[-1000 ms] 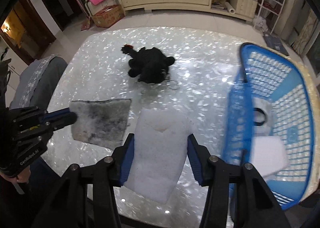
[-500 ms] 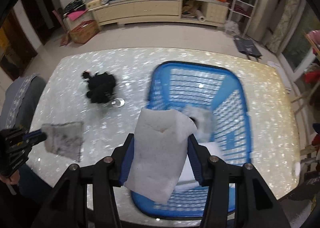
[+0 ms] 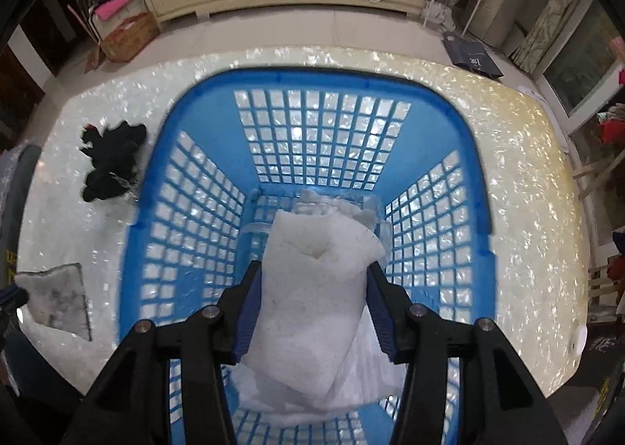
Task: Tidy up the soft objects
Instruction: 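Carry the white foam sheet into the basket and open the right tool, then carry the grey felt pad into the basket and open the left tool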
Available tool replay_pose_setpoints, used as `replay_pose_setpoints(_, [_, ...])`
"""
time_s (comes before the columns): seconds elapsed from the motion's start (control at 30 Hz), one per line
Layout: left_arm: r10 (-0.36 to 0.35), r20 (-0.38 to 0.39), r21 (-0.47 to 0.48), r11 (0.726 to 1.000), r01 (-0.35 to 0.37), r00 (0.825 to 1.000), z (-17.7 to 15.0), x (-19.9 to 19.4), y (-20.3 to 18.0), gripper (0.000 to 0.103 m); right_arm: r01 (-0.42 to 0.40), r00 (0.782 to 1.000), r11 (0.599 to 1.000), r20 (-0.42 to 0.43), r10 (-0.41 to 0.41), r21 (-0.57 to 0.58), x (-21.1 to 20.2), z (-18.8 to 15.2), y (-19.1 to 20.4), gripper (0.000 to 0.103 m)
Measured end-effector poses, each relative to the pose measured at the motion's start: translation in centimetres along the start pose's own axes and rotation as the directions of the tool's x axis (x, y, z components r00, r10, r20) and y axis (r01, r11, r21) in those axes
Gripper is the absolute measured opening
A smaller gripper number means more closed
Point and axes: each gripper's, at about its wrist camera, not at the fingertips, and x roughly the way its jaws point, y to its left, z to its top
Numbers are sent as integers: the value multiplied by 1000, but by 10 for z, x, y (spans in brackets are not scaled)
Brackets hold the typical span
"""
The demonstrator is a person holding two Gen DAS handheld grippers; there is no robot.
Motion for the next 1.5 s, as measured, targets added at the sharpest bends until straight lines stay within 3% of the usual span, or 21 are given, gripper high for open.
replay_pose_setpoints(0.17, [5, -15, -10, 1000, -5, 1000, 0, 7, 3, 4, 2, 1000, 1000, -31, -3, -22, 18, 8, 3, 51])
replay_pose_setpoints(0.33, [10, -18, -15, 1000, -10, 1000, 2, 8, 5, 4, 13, 999, 999, -33, -14, -41, 21, 9, 5, 68])
replay_pose_setpoints(0.43, [9, -16, -14, 1000, -10, 1000, 3, 7, 3, 4, -10, 999, 999, -50, 7, -52, 17, 5, 3, 74])
replay_pose_setpoints(0.47, [10, -14, -13, 1000, -10, 1000, 3, 6, 2, 4, -13, 999, 998, -49, 10, -57, 13, 2, 4, 77])
replay_pose_setpoints(0.57, [7, -5, -5, 1000, -7, 1000, 5, 3, -3, 4, 19, 1000, 996, -19, -20, -82, -3, -10, 8, 100])
replay_pose_setpoints(0.93, [-27, 64, 58, 998, 23, 998, 20, -27, -36, 4, 15, 998, 997, 66, -10, -69, -58, -66, 0, 103])
replay_pose_setpoints(1.5, [-125, 136, 228, 969, 92, 983, 69, -60, -123, 4, -16, 995, 1000, 97, 15, 13, -77, -113, -40, 103])
